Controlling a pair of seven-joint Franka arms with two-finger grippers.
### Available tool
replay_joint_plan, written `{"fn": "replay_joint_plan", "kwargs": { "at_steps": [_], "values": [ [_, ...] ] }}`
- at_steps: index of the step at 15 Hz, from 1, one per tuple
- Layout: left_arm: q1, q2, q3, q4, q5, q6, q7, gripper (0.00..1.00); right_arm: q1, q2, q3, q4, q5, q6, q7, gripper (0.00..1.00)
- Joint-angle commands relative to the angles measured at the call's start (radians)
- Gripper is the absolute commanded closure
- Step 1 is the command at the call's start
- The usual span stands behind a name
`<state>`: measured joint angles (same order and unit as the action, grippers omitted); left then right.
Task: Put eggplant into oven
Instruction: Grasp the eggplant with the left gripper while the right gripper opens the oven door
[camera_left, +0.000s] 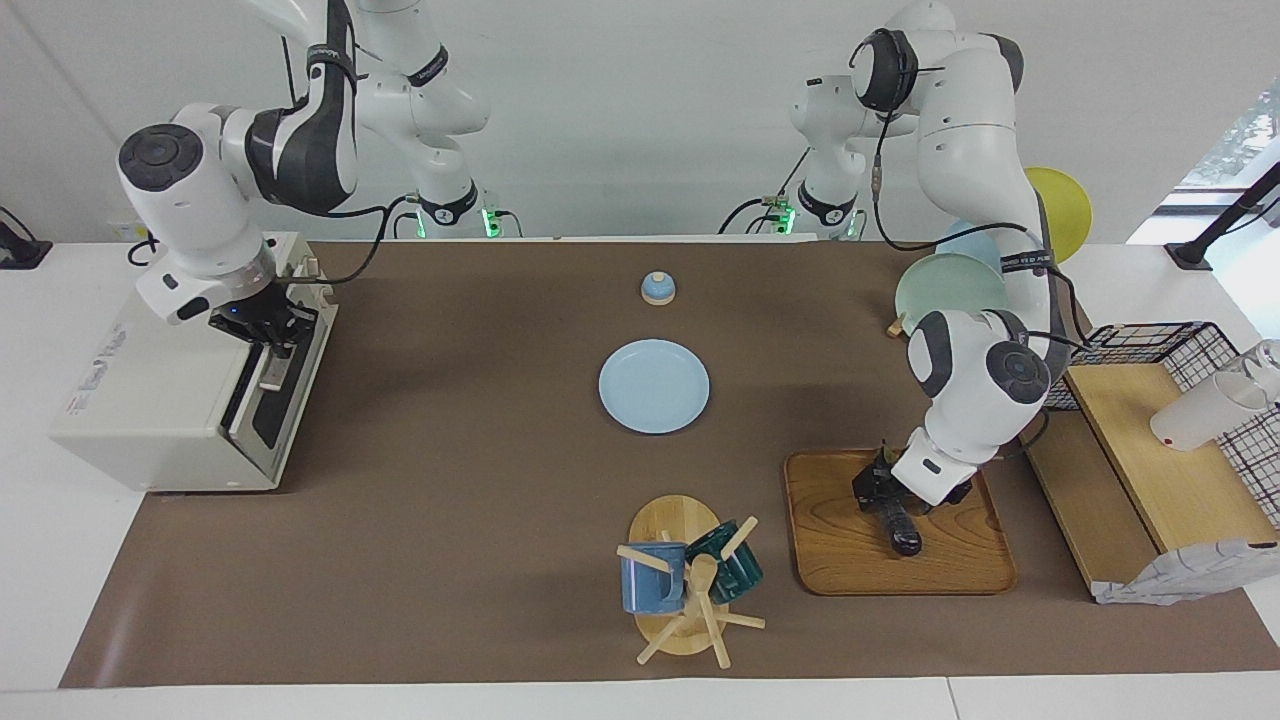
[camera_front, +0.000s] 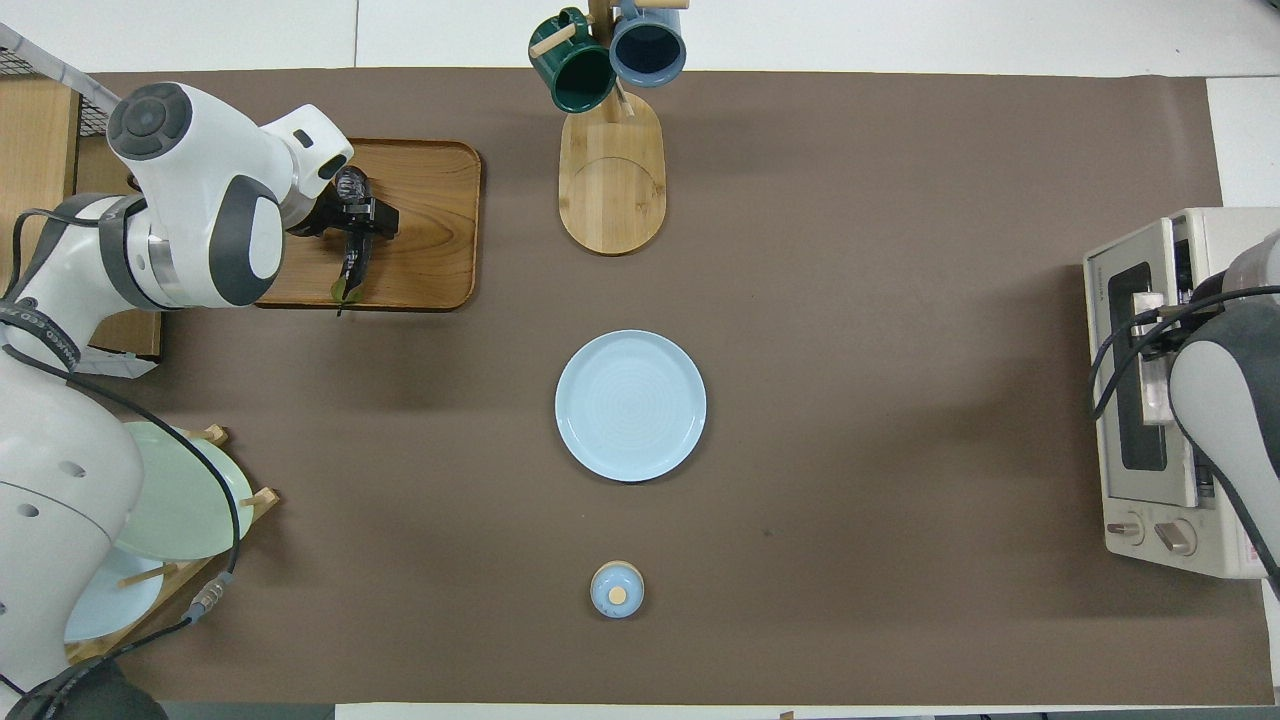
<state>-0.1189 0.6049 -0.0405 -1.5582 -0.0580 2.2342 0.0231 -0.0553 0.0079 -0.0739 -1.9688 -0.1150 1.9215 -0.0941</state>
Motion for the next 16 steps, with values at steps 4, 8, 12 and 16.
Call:
{"fn": "replay_joint_plan", "kwargs": {
  "at_steps": [4,8,12,16],
  "values": [
    [-0.011,-0.028,0.011,-0.037,0.015,0.012,0.014,0.46,-0.001,0.026,0.003,-0.146,0.071,0.201,0.008,1.00],
    [-0.011,-0.030,0.011,-0.017,0.017,-0.027,0.012,1.00,0.035,0.044,0.006,-0.225,0.072,0.362,0.005,1.00],
    [-0.015,-0.037,0.010,0.032,0.009,-0.109,0.005,1.00,0.052,0.102,0.006,-0.228,0.132,0.415,-0.007,1.00],
    [-0.047,-0.164,0.010,-0.002,0.007,-0.224,-0.095,1.00,0.069,0.150,0.006,-0.226,0.181,0.445,-0.004,1.00]
  ]
}}
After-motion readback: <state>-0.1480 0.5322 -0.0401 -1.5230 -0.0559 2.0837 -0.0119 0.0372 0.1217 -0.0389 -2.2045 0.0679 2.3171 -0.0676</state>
